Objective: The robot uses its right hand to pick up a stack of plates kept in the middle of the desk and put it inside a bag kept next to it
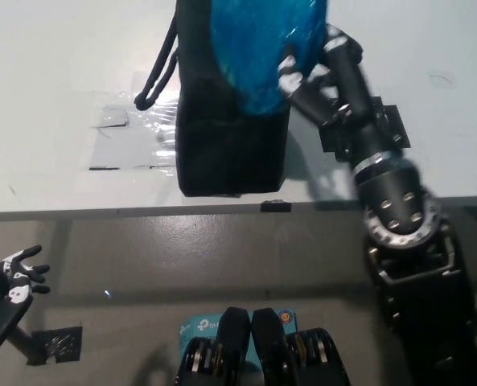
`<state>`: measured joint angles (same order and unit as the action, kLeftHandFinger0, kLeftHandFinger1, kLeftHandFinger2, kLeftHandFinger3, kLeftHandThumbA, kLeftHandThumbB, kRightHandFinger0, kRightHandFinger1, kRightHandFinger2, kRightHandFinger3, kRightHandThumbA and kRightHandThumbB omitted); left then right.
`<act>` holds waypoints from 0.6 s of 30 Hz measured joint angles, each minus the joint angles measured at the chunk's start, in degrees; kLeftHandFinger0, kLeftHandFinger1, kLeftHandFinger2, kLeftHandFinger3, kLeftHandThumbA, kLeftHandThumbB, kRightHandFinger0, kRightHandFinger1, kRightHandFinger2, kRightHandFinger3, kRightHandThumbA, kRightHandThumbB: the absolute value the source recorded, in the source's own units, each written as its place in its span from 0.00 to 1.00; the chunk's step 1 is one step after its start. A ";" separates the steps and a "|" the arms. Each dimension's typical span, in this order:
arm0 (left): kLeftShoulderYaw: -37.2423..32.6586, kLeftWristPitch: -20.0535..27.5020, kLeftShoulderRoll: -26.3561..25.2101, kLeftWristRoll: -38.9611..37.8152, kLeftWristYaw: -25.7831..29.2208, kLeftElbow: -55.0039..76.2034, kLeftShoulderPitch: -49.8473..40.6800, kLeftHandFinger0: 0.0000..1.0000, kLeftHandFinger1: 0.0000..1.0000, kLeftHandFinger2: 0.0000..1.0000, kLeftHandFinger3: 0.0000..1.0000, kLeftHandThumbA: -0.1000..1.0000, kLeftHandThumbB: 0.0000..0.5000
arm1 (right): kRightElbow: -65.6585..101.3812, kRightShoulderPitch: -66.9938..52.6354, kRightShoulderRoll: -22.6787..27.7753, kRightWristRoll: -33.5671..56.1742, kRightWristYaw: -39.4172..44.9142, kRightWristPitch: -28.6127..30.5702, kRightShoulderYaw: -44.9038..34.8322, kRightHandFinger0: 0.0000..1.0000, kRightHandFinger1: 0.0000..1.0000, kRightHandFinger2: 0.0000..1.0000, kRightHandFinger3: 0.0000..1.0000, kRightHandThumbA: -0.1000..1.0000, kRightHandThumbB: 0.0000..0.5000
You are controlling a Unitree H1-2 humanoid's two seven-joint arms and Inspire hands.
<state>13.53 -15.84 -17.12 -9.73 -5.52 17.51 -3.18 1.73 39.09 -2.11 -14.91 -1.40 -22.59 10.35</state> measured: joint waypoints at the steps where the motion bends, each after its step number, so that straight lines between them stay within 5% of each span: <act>1: -0.06 0.00 -0.01 0.02 -0.02 0.00 0.00 0.57 0.70 0.81 1.00 0.00 0.11 | -0.54 -0.06 -0.50 -0.41 -0.26 0.17 0.55 0.00 0.00 0.16 0.00 0.00 0.54; 7: -0.31 0.00 -0.01 0.02 -0.20 0.00 0.16 0.55 0.69 0.80 1.00 0.00 0.10 | -4.20 1.12 -2.95 -2.16 -2.00 2.11 2.21 0.00 0.00 0.19 0.00 0.00 0.48; 13: -0.62 0.25 -0.01 0.02 -0.22 -0.01 0.35 0.57 0.69 0.80 1.00 0.00 0.10 | -7.37 3.32 -3.61 -3.40 -2.93 3.31 2.54 0.00 0.00 0.05 0.00 0.00 0.54; 18: -0.67 0.59 -0.01 0.00 -0.24 -0.01 0.23 0.57 0.70 0.79 1.00 0.00 0.13 | -9.80 5.38 -2.03 -5.58 -3.13 3.13 3.42 0.00 0.01 0.33 0.04 0.00 0.60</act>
<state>12.86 -15.25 -17.13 -9.73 -5.76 17.50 -2.95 -8.07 44.47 -4.14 -20.49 -4.53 -19.46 13.77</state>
